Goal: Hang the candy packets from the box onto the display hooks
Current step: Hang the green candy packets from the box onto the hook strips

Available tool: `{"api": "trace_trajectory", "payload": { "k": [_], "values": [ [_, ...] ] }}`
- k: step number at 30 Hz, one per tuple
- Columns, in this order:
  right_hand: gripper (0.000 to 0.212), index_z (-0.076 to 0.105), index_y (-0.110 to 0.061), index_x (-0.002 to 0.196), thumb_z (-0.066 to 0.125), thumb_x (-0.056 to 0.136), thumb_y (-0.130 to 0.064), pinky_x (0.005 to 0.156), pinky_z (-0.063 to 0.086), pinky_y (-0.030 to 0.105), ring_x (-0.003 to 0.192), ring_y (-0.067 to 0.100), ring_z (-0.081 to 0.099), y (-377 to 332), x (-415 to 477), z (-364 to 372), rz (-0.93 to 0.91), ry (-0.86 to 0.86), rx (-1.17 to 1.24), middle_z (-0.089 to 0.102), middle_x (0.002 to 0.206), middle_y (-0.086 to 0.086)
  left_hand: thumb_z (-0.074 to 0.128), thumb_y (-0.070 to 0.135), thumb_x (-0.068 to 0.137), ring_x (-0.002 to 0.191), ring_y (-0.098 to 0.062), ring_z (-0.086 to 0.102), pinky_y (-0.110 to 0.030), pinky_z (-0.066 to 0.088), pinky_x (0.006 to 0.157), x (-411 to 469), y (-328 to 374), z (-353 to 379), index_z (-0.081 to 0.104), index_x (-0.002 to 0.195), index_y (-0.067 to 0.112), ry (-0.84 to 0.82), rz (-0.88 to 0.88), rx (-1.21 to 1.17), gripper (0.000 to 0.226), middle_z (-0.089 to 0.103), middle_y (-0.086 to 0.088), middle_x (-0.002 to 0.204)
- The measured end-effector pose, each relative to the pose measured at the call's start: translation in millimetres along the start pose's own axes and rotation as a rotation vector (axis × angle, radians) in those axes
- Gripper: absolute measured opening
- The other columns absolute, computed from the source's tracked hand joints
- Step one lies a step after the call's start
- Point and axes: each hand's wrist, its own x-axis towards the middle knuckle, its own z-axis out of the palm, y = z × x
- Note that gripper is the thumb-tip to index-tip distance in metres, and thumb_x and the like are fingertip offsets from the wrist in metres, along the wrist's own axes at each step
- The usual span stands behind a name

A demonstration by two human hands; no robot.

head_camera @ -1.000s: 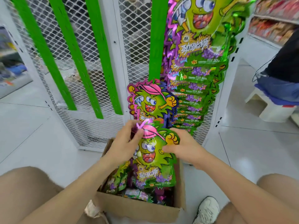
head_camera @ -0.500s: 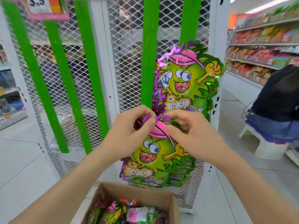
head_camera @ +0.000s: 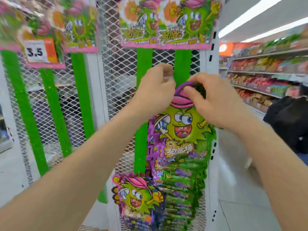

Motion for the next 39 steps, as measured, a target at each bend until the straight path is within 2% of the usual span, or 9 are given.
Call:
{"api": "trace_trajectory", "payload": {
  "k": [5,9,12,16,19,22,28,31,39],
  "values": [
    [0.014,0.072,-0.017,0.105,0.063,0.101,-0.027,0.068,0.045,0.031,0.076,0.014,0.063,15.0,31.3,-6.6,-0.03,-0.009,0.013,0.069,0.084,-0.005,0.055,0.015,0.104,0.11,-0.017,0.068,-0.034,0.055,0.1,22.3,8.9,5.5,0.065,0.135,0.014,0.041,-0.071,-0.043,0.033,0.072,-0.001,0.119],
    [0.014,0.075,-0.018,0.109,0.069,0.099,-0.025,0.069,0.038,0.009,0.077,0.003,0.057,22.1,42.7,-2.0,-0.065,0.062,0.014,0.069,0.091,-0.009,0.058,0.017,0.101,0.075,-0.016,0.057,-0.03,0.042,0.068,29.6,13.0,-1.6,0.075,0.097,0.012,0.019,-0.126,-0.105,0.018,0.064,-0.001,0.087],
    [0.019,0.078,-0.02,0.111,0.079,0.092,-0.024,0.074,0.039,0.001,0.076,-0.01,0.061,20.7,45.0,0.2,-0.04,0.256,0.112,0.072,0.092,-0.013,0.059,0.025,0.097,0.057,-0.016,0.035,-0.034,0.024,0.061,34.7,19.8,-8.4,0.057,0.078,0.017,-0.053,-0.193,-0.078,0.02,0.041,-0.008,0.074],
    [0.023,0.08,-0.02,0.108,0.085,0.086,-0.024,0.079,0.044,0.003,0.083,-0.008,0.066,17.0,48.5,1.0,-0.038,0.389,0.172,0.075,0.096,-0.011,0.066,0.041,0.092,0.071,-0.021,0.048,-0.033,0.036,0.067,43.1,21.5,-15.4,0.06,0.084,0.016,-0.177,-0.235,-0.052,0.027,0.052,0.0,0.077],
    [0.022,0.081,-0.019,0.109,0.082,0.088,-0.024,0.079,0.041,0.002,0.086,0.001,0.063,17.1,53.2,5.2,-0.057,0.412,0.132,0.074,0.1,-0.01,0.074,0.046,0.09,0.095,-0.019,0.065,-0.037,0.051,0.09,49.4,15.5,-18.1,0.079,0.091,0.027,-0.205,-0.198,-0.042,0.02,0.072,0.006,0.093],
    [0.021,0.081,-0.015,0.111,0.079,0.09,-0.018,0.081,0.038,0.0,0.091,-0.002,0.059,17.8,54.7,10.9,-0.071,0.436,0.111,0.071,0.102,-0.009,0.075,0.046,0.089,0.106,-0.025,0.071,-0.05,0.053,0.108,52.5,7.5,-17.3,0.081,0.078,0.032,-0.234,-0.142,-0.048,0.018,0.078,0.002,0.093],
    [0.018,0.08,-0.02,0.103,0.084,0.086,-0.025,0.078,0.039,0.006,0.088,0.006,0.058,17.8,56.1,16.9,-0.036,0.484,0.149,0.061,0.107,0.0,0.078,0.042,0.066,0.108,-0.045,0.073,-0.066,0.056,0.101,53.3,11.7,-19.8,0.079,0.108,0.008,-0.258,-0.267,-0.18,0.054,0.078,-0.021,0.111],
    [0.022,0.08,-0.024,0.1,0.086,0.083,-0.036,0.072,0.046,0.013,0.08,0.004,0.062,19.9,57.9,16.0,-0.003,0.495,0.185,0.069,0.102,-0.002,0.08,0.049,0.056,0.105,-0.041,0.076,-0.063,0.058,0.1,53.8,9.6,-17.5,0.078,0.109,0.009,-0.24,-0.291,-0.229,0.066,0.08,-0.019,0.109],
    [0.014,0.082,-0.016,0.103,0.079,0.09,-0.018,0.08,0.05,0.016,0.09,0.009,0.068,22.7,51.0,20.5,-0.058,0.45,0.146,0.073,0.102,0.0,0.066,0.045,0.08,0.088,-0.031,0.068,-0.069,0.049,0.106,53.6,-2.2,-9.6,0.071,0.099,-0.007,-0.243,-0.185,-0.148,0.056,0.069,-0.016,0.09]
  ]
}}
